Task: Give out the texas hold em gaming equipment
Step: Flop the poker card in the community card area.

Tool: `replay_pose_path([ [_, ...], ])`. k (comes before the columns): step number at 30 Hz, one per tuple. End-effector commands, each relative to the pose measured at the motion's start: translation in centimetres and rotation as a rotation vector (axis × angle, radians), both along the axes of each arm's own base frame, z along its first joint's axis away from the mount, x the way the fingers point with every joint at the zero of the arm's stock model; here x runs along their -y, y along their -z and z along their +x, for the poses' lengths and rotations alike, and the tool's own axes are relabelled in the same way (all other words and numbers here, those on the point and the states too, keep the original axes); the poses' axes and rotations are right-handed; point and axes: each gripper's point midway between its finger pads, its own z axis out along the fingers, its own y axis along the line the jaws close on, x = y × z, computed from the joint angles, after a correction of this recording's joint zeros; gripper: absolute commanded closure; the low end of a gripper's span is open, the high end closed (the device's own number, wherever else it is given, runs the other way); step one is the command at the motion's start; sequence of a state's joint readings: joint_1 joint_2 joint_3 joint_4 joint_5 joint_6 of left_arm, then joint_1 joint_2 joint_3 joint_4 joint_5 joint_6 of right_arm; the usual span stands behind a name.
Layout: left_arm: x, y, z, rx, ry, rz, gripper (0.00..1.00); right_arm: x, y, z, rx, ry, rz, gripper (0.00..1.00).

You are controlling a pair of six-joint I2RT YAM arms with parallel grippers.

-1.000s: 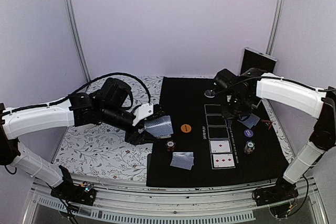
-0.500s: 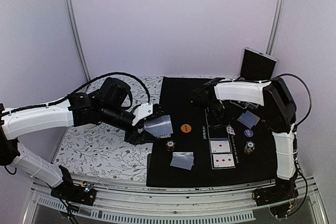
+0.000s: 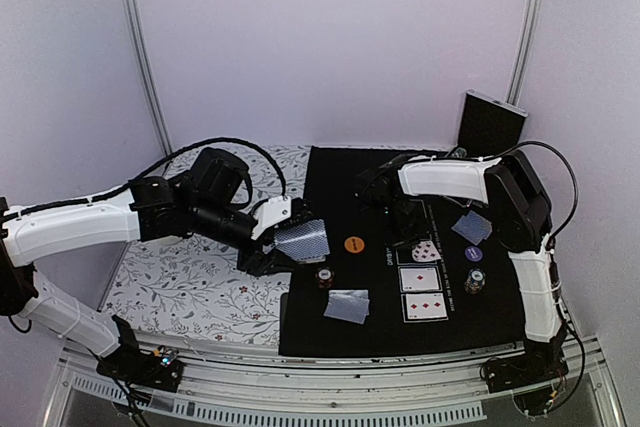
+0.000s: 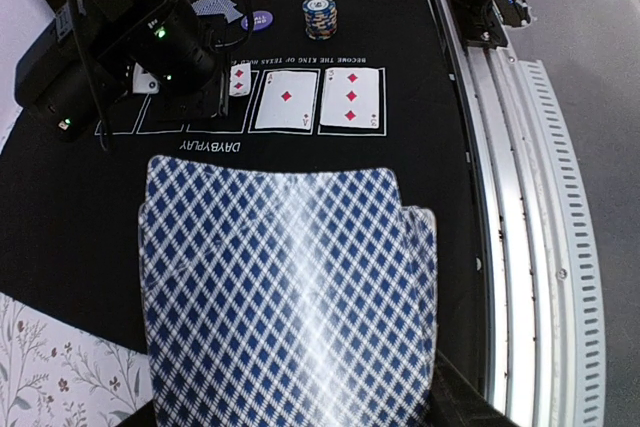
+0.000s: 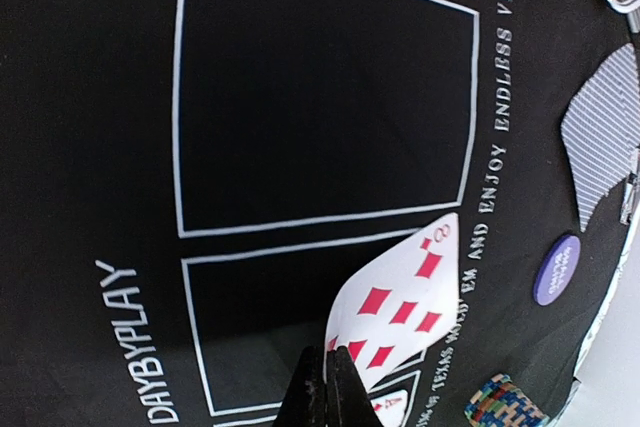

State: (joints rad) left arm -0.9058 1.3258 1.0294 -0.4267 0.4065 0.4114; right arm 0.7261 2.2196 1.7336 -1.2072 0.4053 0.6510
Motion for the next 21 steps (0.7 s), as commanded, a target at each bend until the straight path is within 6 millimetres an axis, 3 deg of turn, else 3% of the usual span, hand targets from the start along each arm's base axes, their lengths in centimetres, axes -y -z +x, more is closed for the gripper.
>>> replay_pose_path([
  [1,0.2,-1.0,-0.5,0.021,0.018,-0.029,0.42,-0.7,1.3,0.8,-0.004,0.045,0.055,0.98],
  [21,0.3,-1.0,-0.6,0.013,0.026,-0.034,0.42,-1.2,1.4,2.5,0.034,0.156,0.194,0.98],
])
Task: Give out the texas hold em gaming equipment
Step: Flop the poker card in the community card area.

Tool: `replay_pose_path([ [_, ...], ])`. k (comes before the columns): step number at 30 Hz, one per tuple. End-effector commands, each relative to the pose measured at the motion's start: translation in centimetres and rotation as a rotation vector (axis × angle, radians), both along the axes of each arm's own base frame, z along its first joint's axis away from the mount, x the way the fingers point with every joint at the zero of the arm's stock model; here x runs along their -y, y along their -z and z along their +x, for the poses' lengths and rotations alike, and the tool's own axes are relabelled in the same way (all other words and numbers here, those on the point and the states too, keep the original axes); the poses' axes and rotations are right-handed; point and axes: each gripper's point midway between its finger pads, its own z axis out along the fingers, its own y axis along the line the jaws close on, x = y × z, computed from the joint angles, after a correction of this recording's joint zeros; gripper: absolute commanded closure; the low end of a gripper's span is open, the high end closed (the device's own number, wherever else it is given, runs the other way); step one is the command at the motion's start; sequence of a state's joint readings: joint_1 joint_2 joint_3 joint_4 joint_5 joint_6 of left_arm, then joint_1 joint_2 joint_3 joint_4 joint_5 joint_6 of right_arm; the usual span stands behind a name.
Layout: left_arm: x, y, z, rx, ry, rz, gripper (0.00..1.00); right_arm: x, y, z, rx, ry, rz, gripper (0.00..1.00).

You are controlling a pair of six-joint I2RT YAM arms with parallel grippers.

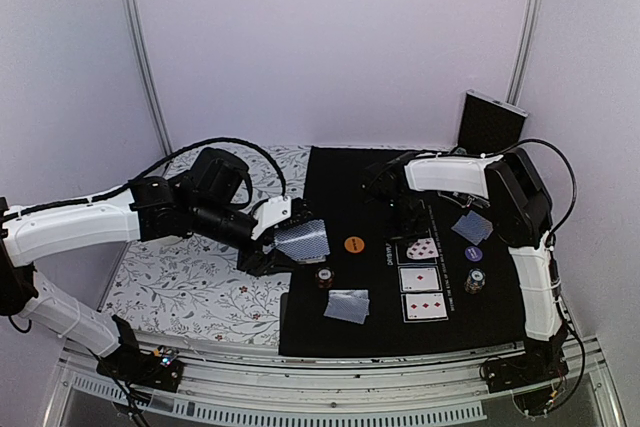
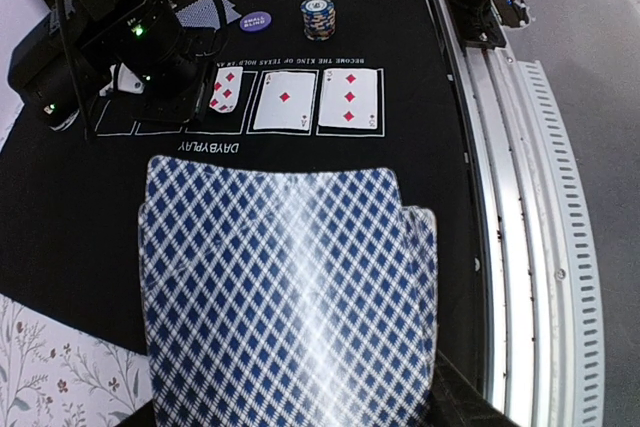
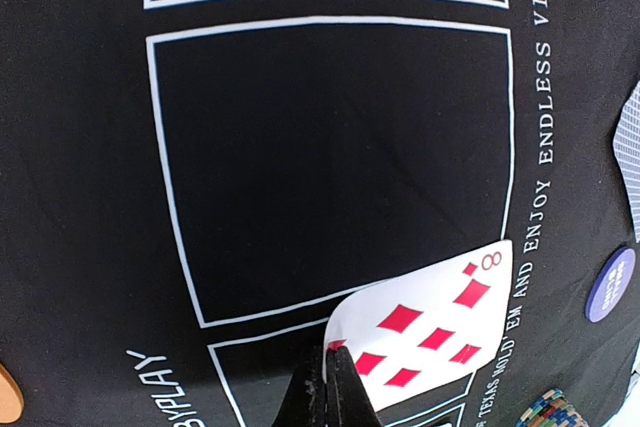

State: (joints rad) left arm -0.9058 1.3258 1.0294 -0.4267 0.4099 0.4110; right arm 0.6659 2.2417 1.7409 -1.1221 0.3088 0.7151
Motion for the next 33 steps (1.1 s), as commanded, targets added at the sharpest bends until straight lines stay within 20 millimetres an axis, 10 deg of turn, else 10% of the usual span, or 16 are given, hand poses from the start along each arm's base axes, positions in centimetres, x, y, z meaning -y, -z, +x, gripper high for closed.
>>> replay_pose_path([
  [1,0.3,-1.0,-0.6,0.015,0.023,-0.034,0.42,-0.8,0.0,0.5,0.016,0.031,0.067,0.98],
  [10,0.3,-1.0,-0.7,0.01,0.025,-0.033,0.42,-2.8,0.7,-0.5,-0.007,0.003,0.209,0.83],
  [20,0.3,-0.7,-0.6,0.013,0.023,-0.026,0.42,-6.1,-4.1,0.3,0.099,-0.112,0.434,0.49],
  [25,0.3,-0.6,-0.6,0.013,0.021,-0.022,0.42,-2.7,-6.7,0.3,0.182,-0.112,0.407,0.04],
  [33,0.1,-0.8,-0.6,0.022,0.021,-0.026,0.42,3.0,-4.0,-1.2,0.115,-0.102,0.344,0.01],
])
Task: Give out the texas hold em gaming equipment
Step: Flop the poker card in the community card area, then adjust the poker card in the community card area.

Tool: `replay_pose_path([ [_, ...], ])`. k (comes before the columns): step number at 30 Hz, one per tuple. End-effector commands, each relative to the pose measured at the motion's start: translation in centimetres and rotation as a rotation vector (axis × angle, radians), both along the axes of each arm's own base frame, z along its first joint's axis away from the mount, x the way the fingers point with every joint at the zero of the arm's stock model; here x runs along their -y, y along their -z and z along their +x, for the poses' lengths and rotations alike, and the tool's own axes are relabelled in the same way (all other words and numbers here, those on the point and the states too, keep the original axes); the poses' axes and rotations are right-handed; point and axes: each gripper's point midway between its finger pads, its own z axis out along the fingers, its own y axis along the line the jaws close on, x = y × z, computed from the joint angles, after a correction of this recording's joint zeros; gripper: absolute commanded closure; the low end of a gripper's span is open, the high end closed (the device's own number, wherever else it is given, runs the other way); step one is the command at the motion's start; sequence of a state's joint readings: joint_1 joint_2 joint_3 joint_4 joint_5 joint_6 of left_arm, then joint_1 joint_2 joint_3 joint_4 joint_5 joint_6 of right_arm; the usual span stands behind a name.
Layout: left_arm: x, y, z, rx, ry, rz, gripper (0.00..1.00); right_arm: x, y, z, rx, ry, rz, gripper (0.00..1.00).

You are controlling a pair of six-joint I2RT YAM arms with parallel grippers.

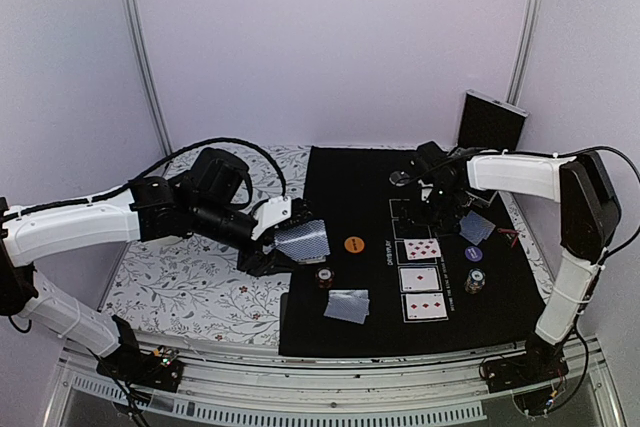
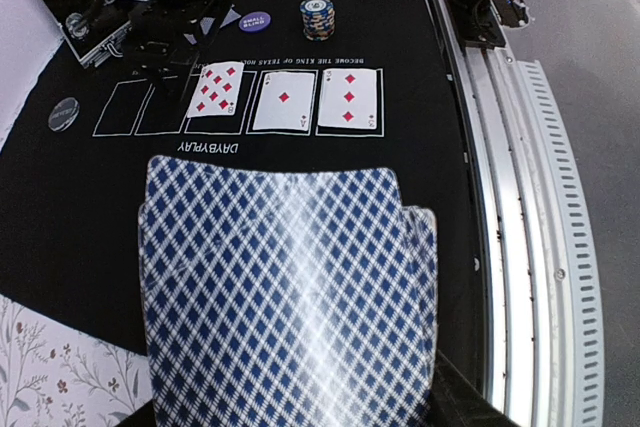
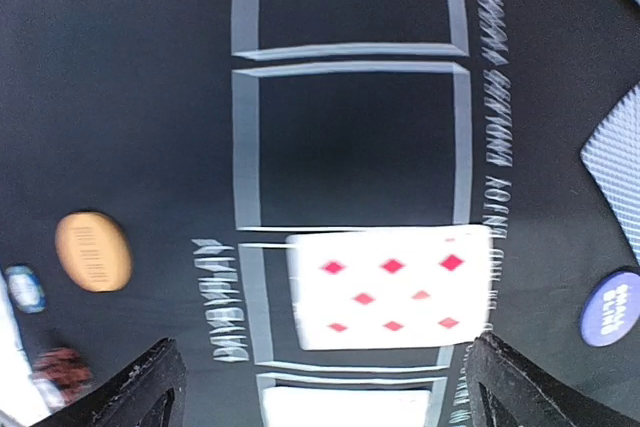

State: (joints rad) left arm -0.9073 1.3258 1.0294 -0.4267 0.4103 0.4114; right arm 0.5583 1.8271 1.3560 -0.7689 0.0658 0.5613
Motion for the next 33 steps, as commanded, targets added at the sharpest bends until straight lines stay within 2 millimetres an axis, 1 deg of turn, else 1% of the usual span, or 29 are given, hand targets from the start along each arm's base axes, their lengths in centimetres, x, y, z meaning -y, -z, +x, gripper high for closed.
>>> replay_pose_path([
  [1,0.1,-0.8,-0.5,0.02,0.019,-0.027,0.42,2.7,2.5,-1.0,-0.048,-0.037,-0.058,0.01],
  [5,0.1,-0.8,-0.6,0.02,0.02,-0.027,0.42,4.4,3.8,-1.0,-0.069,-0.074,-0.129,0.01],
  [7,0.1,-0.8,-0.7,0.021,0.022,-0.026,0.42,5.4,4.1,-0.9,-0.076,-0.071,-0.149,0.01],
  [8,0.1,-0.8,-0.6,0.022,0.021,-0.026,0.42,5.5,4.2,-0.8,-0.076,-0.073,-0.14,0.01],
  [14,0.1,-0.6,-0.6,0.02,0.02,-0.02,0.42,3.5,5.1,-0.8,-0.086,-0.146,-0.035,0.01],
  [17,0.1,-0.5,-0.6,0.02,0.021,-0.018,0.42,3.0,5.3,-0.7,-0.081,-0.156,-0.012,0.01],
  [20,0.1,-0.4,-0.5,0.019,0.02,-0.016,0.42,2.9,6.2,-1.0,-0.109,-0.158,-0.014,0.0],
  [23,0.1,-0.2,-0.4,0.023,0.015,-0.01,0.42,2.7,6.9,-1.4,-0.134,-0.166,-0.019,0.03],
  [28,0.1,-0.3,-0.5,0.021,0.02,-0.014,0.42,3.1,7.9,-2.4,-0.173,-0.164,-0.108,0.04],
  [30,0.1,-0.2,-0.5,0.019,0.02,-0.012,0.42,2.6,8.0,-2.7,-0.181,-0.181,-0.121,0.05],
  [33,0.1,-0.2,-0.6,0.018,0.022,-0.013,0.42,1.5,7.7,-3.1,-0.174,-0.21,-0.125,0.06],
])
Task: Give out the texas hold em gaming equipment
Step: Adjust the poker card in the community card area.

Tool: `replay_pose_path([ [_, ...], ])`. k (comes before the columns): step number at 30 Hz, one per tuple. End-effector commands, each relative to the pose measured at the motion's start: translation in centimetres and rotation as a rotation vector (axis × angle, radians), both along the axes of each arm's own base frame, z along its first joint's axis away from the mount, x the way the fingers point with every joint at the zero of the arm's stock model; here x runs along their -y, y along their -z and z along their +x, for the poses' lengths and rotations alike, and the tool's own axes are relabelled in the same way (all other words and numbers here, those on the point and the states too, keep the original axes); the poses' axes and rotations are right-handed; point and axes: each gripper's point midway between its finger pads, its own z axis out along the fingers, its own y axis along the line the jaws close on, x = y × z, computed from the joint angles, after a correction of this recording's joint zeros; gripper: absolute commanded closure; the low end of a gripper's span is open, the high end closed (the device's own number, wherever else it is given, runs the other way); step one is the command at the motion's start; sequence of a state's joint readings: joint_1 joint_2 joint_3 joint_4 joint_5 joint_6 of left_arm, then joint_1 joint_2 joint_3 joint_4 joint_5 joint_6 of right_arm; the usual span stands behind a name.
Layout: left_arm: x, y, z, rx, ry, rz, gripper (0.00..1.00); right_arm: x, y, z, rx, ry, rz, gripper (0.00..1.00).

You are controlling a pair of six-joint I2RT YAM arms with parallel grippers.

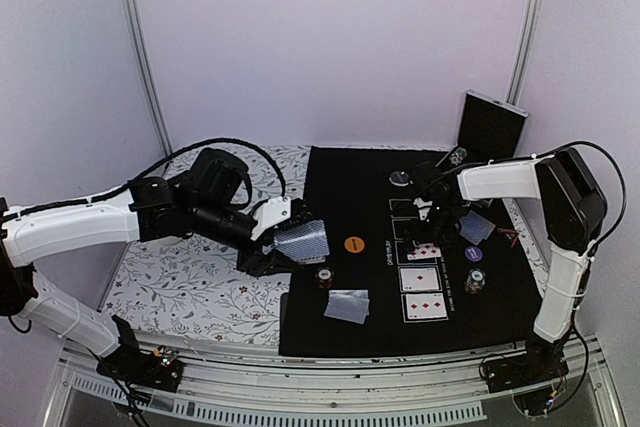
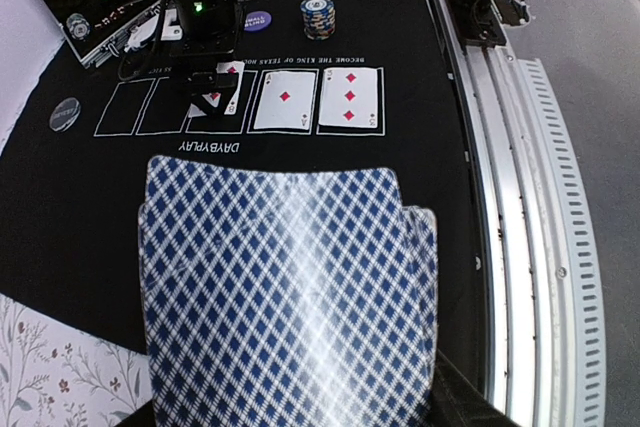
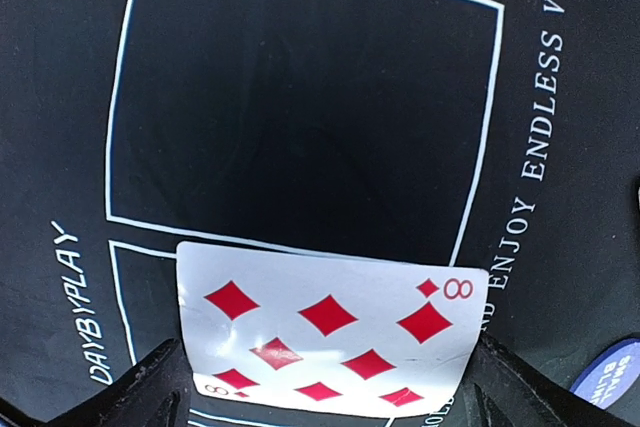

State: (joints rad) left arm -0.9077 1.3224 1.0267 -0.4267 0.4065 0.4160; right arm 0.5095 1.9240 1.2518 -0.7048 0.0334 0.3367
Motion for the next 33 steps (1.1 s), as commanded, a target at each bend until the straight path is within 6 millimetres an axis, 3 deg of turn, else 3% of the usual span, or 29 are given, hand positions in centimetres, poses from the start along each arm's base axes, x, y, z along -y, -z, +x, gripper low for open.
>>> replay_pose_path([
  [1,0.2,-0.2,-0.5,0.013,0.02,-0.013,0.42,-1.2,1.1,-1.7,-0.058,-0.033,-0.031,0.07],
  [9,0.2,-0.2,-0.6,0.012,0.021,-0.012,0.42,-1.1,0.9,-1.8,-0.069,0.034,-0.063,0.14],
  [18,0.1,-0.2,-0.5,0.011,0.02,-0.013,0.42,-2.9,0.7,-2.2,-0.073,0.026,-0.037,0.14],
  [33,0.1,-0.3,-0.6,0.013,0.022,-0.015,0.42,-1.4,0.9,-1.0,-0.037,0.083,-0.1,0.03],
])
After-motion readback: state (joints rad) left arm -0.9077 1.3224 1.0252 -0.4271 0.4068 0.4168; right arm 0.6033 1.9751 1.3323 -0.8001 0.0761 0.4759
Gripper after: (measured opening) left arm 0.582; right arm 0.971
